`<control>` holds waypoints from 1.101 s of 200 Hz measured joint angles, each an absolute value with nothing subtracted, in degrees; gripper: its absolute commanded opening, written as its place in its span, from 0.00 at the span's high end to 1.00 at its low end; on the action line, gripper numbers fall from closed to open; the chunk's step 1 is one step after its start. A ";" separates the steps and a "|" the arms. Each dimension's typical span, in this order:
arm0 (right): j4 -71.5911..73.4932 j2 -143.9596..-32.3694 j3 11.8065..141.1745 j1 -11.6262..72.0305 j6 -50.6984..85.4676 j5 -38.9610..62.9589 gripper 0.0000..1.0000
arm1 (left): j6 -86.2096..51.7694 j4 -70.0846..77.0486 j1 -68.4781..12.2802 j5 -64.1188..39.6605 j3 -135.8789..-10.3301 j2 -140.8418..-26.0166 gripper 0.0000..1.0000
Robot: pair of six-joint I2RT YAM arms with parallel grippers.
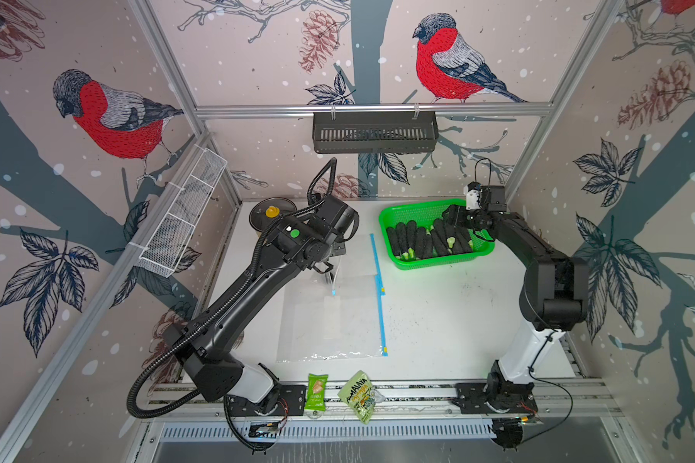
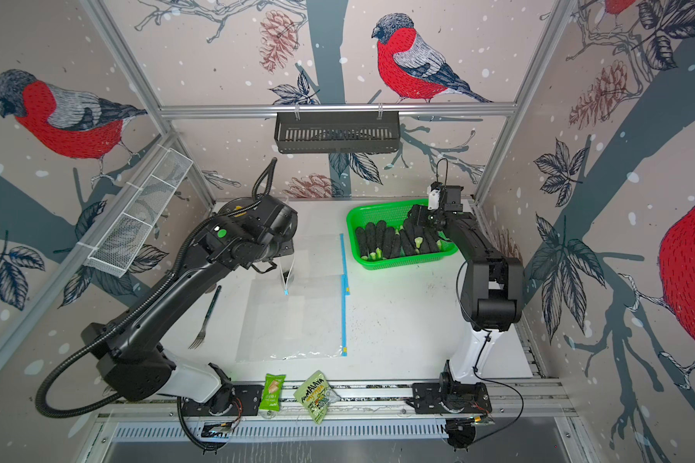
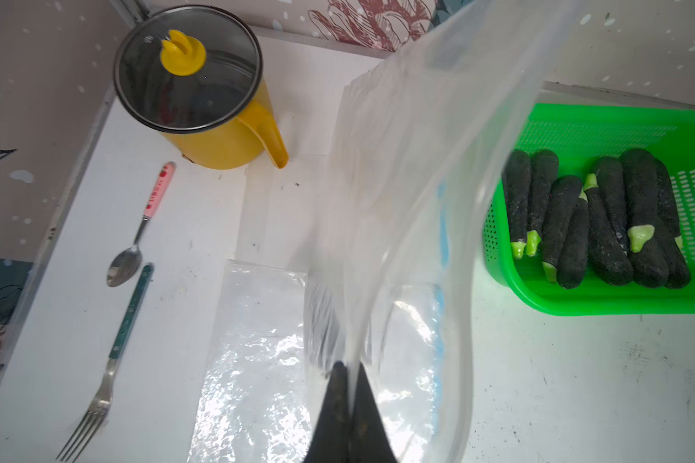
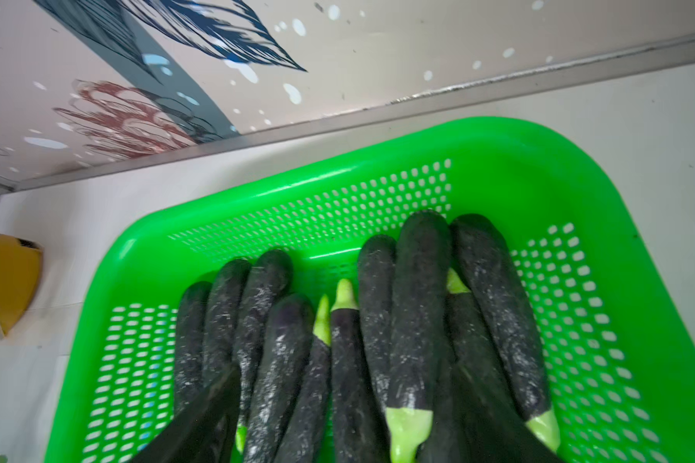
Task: Place the eggplant in a zip-top bag and seal the zipper
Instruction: Pick up the eggplant from the basket.
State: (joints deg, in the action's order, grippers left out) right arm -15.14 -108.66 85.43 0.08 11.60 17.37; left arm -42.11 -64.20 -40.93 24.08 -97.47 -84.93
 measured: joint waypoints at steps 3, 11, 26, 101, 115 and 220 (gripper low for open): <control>-15.38 -109.08 85.82 0.08 11.57 17.10 0.25 | -41.93 -63.57 -40.93 23.64 -97.06 -85.08 1.00; -16.01 -110.15 86.91 0.10 11.42 16.12 0.27 | -41.93 -61.60 -40.93 22.28 -95.92 -85.52 1.00; -16.67 -112.25 88.99 0.27 10.70 14.61 0.32 | -41.54 -58.19 -40.93 20.08 -94.26 -86.24 1.00; -19.97 -120.38 94.35 1.04 10.37 8.93 0.42 | -40.97 -45.56 -40.77 13.19 -88.14 -87.15 1.00; -20.51 -121.40 94.65 1.19 10.37 8.73 0.45 | -40.99 -44.01 -40.64 11.92 -87.42 -87.22 1.00; -20.78 -125.78 97.38 1.83 10.41 7.27 0.63 | -41.19 -39.13 -40.56 8.49 -84.90 -87.53 1.00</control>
